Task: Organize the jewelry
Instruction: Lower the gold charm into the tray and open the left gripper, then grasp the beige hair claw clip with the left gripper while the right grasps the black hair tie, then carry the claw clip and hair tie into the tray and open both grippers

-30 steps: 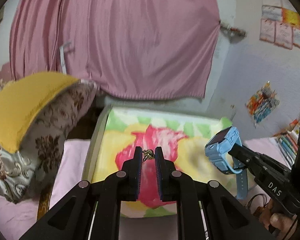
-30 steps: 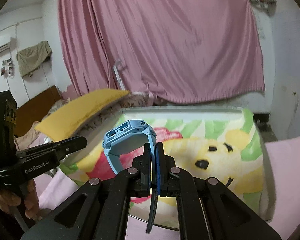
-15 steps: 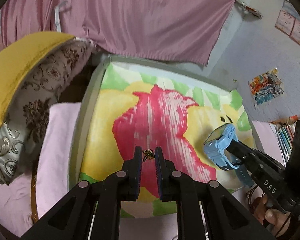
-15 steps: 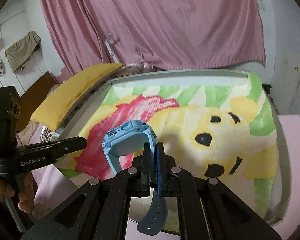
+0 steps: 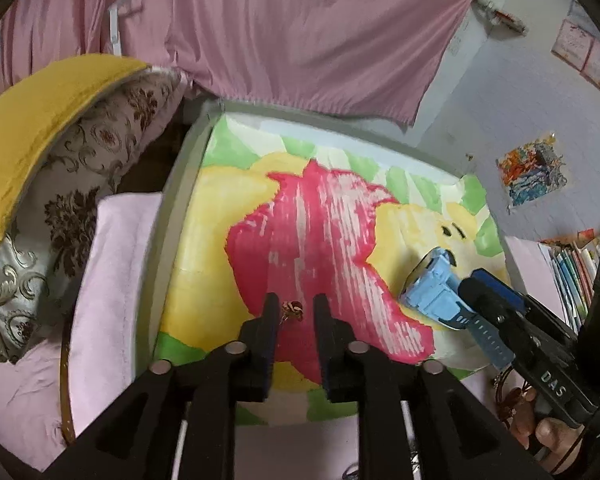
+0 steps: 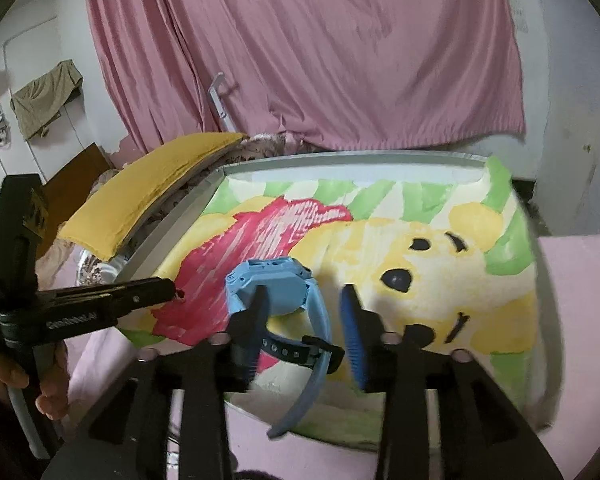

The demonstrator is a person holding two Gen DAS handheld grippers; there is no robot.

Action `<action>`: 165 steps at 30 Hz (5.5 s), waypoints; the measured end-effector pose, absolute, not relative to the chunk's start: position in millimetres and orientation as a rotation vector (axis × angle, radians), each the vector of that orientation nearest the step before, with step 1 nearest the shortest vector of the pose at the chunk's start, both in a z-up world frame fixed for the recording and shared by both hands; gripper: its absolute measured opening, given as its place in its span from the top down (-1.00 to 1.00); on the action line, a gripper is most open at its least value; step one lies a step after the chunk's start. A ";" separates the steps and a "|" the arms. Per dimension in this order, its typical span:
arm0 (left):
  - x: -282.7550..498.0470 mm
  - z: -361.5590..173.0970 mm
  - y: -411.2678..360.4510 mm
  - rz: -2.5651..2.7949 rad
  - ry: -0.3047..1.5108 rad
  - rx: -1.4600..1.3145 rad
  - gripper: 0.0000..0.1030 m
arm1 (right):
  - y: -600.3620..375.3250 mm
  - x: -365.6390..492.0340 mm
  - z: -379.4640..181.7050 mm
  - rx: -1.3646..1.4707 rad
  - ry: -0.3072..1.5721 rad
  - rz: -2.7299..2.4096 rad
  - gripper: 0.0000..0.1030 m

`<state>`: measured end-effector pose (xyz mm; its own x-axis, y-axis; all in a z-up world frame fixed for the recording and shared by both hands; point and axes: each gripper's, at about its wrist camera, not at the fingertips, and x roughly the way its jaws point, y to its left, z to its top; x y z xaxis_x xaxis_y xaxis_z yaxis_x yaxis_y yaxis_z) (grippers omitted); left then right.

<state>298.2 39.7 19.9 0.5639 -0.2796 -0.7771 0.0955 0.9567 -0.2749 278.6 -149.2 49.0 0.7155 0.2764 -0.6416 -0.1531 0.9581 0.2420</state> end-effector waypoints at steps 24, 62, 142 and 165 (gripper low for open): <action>152.1 62.6 52.3 -0.152 0.435 -0.173 -0.98 | -161.5 147.8 89.9 0.080 0.376 0.168 -0.97; 139.4 -3.4 32.2 -0.274 0.845 -0.138 -0.72 | -148.4 184.9 23.1 -0.031 0.916 0.376 0.51; 223.6 53.1 -7.2 -0.143 0.452 -0.242 0.09 | -192.4 205.7 94.4 0.211 0.374 0.101 0.91; 268.7 16.9 -23.1 -0.125 0.756 -0.171 0.08 | -209.3 263.4 39.5 0.307 0.707 0.086 0.91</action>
<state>268.7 -23.1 16.9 0.7209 -0.1741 -0.6708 0.0510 0.9786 -0.1992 263.4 -209.3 39.5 0.7589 0.1806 -0.6257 0.0259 0.9517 0.3061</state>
